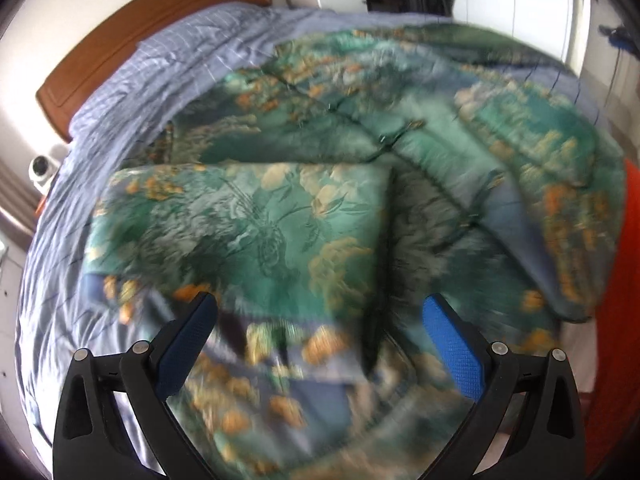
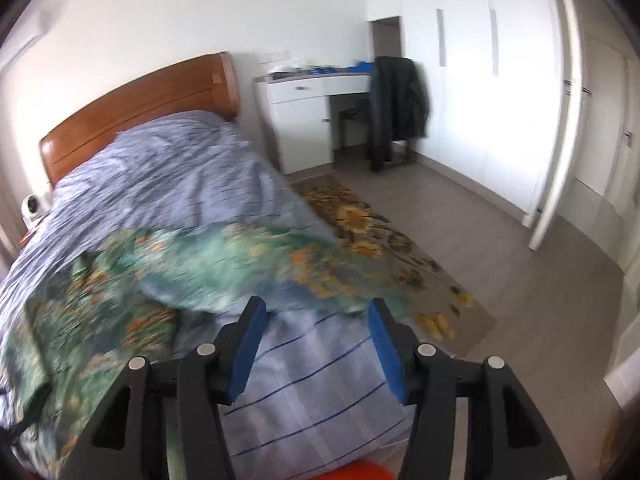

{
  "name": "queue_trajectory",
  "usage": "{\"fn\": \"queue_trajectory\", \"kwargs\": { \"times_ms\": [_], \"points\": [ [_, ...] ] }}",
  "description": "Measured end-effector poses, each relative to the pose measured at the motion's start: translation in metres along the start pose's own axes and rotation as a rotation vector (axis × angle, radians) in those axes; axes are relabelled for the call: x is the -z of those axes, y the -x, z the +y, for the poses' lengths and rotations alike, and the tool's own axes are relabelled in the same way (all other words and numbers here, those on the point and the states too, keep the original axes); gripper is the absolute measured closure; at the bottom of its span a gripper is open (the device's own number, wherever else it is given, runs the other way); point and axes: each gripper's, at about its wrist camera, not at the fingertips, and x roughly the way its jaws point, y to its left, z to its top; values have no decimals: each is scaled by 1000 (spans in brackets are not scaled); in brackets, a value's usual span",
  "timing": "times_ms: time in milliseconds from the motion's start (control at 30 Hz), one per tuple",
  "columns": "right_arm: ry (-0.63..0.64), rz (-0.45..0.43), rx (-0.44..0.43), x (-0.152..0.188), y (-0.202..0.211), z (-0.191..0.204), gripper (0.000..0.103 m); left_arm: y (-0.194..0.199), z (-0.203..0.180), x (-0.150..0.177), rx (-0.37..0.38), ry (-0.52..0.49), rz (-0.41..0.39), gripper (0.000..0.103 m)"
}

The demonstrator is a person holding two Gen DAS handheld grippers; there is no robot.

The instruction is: Fold large clothes

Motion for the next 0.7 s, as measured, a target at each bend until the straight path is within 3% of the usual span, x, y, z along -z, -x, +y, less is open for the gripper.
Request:
{"fn": "queue_trajectory", "kwargs": {
  "times_ms": [33, 67, 100, 133, 167, 200, 467, 600, 700],
  "points": [
    [9, 1, -28, 6, 5, 10, 49, -7, 4, -1, 9, 6, 12, 22],
    [15, 1, -72, 14, 11, 24, 49, -15, 11, -2, 49, 26, 33, 30],
    [14, 4, -101, 19, 15, 33, 49, -17, 18, -1, 102, 55, 38, 45],
    [16, 9, -139, 27, 19, 46, 49, -16, 26, -1, 154, 91, 26, 68],
    [25, 11, -172, 35, 22, 60, 49, -14, 33, 0, 200, 121, 23, 84],
    [36, 9, -187, 40, 24, 72, 49, -10, 39, 1, 213, 150, 19, 92],
    [232, -13, -334, 63, 45, 171, 49, 72, 95, 21, 98, 331, -149, 93],
    [274, -36, -384, 61, 55, 197, 49, 114, 141, 41, -20, 454, -233, 93],
    [287, -35, -415, 62, 56, 212, 49, 130, 178, 62, -131, 550, -250, 94]
  ]
}}
